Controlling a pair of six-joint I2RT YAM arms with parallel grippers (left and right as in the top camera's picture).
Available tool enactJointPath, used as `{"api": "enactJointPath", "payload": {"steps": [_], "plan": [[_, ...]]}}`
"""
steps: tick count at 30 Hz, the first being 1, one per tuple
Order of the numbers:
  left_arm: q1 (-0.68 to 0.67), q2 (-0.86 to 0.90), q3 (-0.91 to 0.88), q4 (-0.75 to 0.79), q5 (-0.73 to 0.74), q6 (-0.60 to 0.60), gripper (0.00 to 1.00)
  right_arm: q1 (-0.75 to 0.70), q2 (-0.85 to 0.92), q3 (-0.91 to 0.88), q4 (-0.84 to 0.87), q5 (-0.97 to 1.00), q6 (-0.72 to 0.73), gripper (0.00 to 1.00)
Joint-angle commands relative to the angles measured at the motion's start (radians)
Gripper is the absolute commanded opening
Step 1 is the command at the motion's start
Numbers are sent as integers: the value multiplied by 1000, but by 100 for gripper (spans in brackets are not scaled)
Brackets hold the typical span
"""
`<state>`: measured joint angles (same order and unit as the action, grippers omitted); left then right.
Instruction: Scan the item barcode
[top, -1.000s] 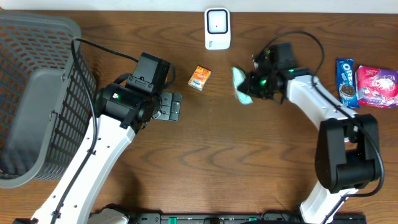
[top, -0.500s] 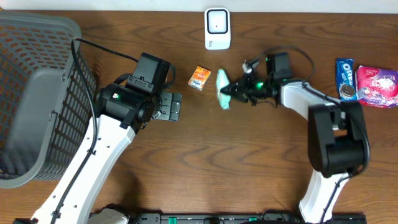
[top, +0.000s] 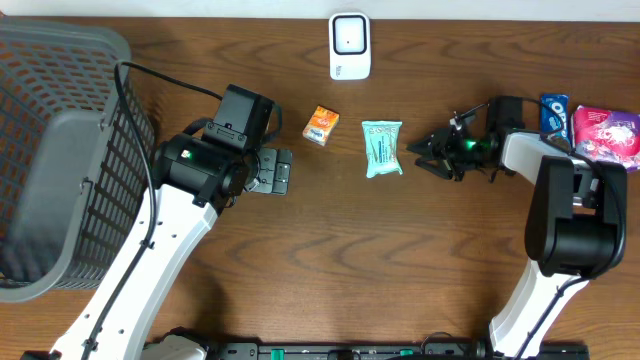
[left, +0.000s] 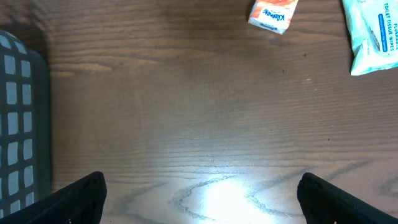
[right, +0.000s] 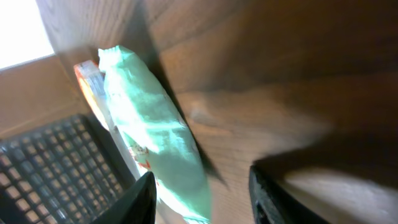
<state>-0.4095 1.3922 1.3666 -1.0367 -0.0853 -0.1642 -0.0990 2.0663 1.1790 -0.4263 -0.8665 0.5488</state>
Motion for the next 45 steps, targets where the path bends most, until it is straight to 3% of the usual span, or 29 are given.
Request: {"api": "enactJointPath", "payload": {"steps": [1,11,17,23,26,28,31,38,45], "plan": [[0,3,-2,-2,-9,-13,98,3,-65,23,-39,109,-121,46],[0,3,-2,-2,-9,-13,98,114,-142,25,5,207,-139,63],[0,3,-2,-2,-9,-13,98,225,-142,25,3,448,-65,75],[0,3,-2,-2,-9,-13,98,306,-123,23,2,544,-54,75],[0,3,-2,-2,-9,-13,98,323,-82,23,5,573,-38,62],[0,3,-2,-2,-9,-13,98,323,-49,23,3,568,-33,27],[0,3,-2,-2,-9,-13,98,323,-35,23,4,532,-29,1],[0,3,-2,-2,-9,-13,98,320,-48,112,103,332,-3,1],[0,3,-2,-2,-9,-13,98,323,-48,288,233,345,203,1]]}}
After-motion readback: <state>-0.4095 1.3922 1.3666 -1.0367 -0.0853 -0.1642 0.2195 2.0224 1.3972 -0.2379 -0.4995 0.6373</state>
